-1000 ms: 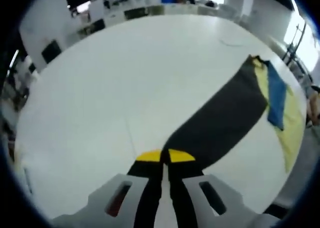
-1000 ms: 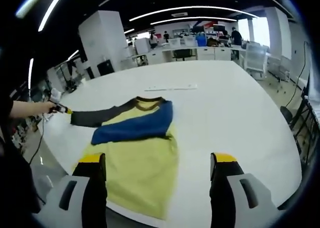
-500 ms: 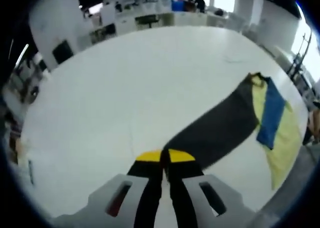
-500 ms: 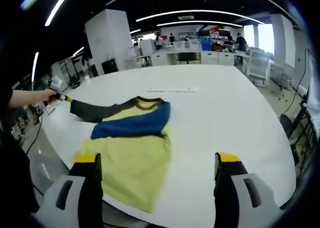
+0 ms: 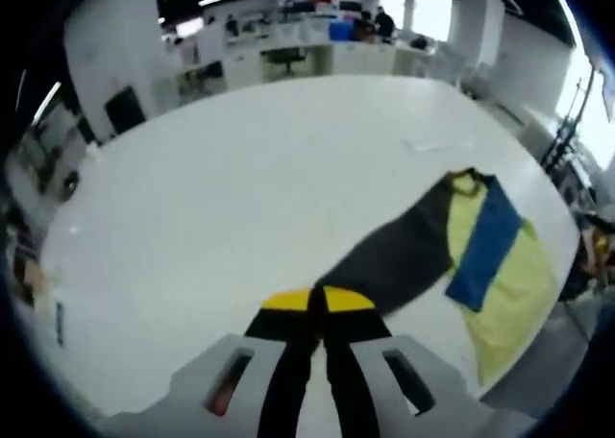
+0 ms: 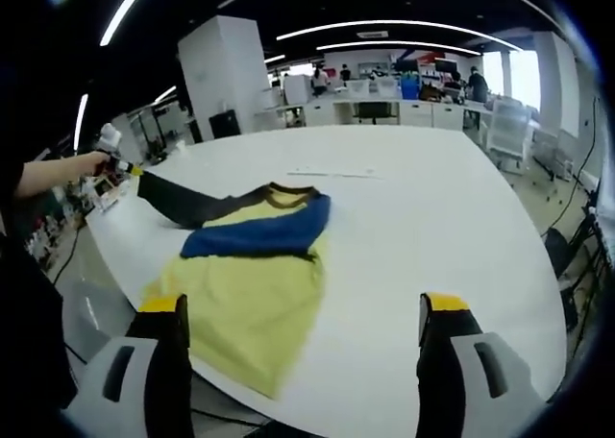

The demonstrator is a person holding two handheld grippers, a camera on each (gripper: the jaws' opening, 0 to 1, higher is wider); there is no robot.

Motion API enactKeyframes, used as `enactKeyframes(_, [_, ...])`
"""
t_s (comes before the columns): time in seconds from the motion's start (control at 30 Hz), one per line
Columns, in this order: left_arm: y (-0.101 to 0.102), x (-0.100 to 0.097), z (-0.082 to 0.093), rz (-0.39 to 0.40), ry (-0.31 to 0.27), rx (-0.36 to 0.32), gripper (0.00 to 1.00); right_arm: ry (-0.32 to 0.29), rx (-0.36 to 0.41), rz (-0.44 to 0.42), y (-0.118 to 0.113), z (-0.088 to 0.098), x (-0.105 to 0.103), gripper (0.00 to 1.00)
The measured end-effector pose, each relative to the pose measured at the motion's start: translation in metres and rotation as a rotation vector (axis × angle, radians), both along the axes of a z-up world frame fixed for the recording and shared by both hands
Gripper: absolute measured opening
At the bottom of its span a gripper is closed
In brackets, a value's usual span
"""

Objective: Fold the garment on the visible template until the final outline fits inside the template.

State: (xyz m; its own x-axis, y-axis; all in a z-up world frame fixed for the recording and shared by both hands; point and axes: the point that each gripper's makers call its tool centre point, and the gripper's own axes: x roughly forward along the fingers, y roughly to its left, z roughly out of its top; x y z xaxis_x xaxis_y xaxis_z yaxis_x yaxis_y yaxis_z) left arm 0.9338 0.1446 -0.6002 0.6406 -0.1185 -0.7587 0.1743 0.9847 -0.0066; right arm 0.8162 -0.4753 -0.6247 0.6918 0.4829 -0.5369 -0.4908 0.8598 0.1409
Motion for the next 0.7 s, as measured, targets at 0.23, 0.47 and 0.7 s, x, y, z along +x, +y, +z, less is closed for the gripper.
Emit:
enactKeyframes(0.23, [-0.044, -0.003, 0.033, -0.052, -0.038, -0.026, 0.00, -0.005, -0.002, 0.091, 0.004, -0.001, 0.000, 1.00])
enactKeyframes(0.47, [-0.074, -0.003, 0.061, -0.127, -0.062, -0.023, 0.00, -0.028, -0.012, 0.155, 0.006, 0.003, 0.006, 1.00])
enactKeyframes(0.7, [-0.100, -0.004, 0.082, -0.177, -0.074, -0.056, 0.00, -0.031, -0.007, 0.172, 0.007, 0.003, 0.006, 1.00])
